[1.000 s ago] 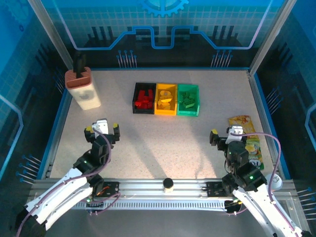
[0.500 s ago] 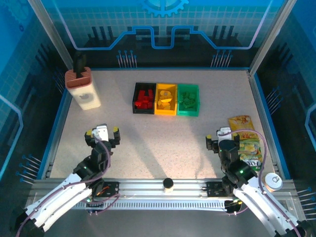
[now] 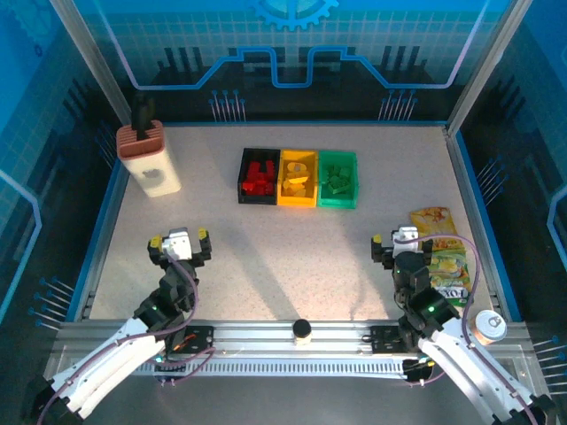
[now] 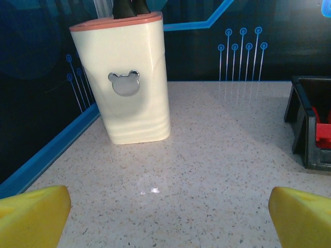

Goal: Sort the legos into containers by color

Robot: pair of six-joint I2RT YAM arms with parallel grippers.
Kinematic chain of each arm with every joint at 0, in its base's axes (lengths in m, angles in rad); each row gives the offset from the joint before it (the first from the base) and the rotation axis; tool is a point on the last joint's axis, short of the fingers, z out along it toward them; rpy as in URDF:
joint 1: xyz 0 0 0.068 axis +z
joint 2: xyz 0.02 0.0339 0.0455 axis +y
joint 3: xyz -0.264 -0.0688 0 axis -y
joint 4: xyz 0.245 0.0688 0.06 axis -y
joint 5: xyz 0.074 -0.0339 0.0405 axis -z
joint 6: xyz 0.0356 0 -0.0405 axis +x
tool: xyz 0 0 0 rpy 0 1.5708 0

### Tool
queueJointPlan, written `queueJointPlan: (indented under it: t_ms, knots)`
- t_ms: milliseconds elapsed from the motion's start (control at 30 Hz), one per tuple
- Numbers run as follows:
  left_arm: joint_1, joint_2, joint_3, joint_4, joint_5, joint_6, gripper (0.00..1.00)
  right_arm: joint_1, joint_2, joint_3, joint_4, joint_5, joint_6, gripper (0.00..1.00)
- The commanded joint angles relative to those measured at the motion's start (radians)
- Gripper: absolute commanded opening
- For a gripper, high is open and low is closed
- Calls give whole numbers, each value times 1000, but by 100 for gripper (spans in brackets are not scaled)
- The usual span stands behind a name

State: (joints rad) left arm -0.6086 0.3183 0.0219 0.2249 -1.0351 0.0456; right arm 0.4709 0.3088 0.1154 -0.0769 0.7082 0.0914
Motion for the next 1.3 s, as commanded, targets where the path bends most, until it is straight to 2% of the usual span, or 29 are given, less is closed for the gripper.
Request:
queueJointPlan:
  t_ms: [0,167,333,667,967,1267]
  knots:
    - [36,-10,-22,103,12,45,99,-30,-16,-58,209,24,-48,100]
    - [120,29,-38,170,102,23,99,-91,21,-117,402,-41,-56,100]
    - [205,122,-46,262,184,-22,99,-161,96,-138,517,-103,-40,100]
    - [259,308,-47,449,241,-33,99,-241,292,-139,704,-162,-4,100]
    - [319,376,-47,510,293,-63,99,-277,559,-135,981,-184,-8,100]
    - [360,523,-46,664,340,-75,99,-283,888,-96,1293,-198,-28,100]
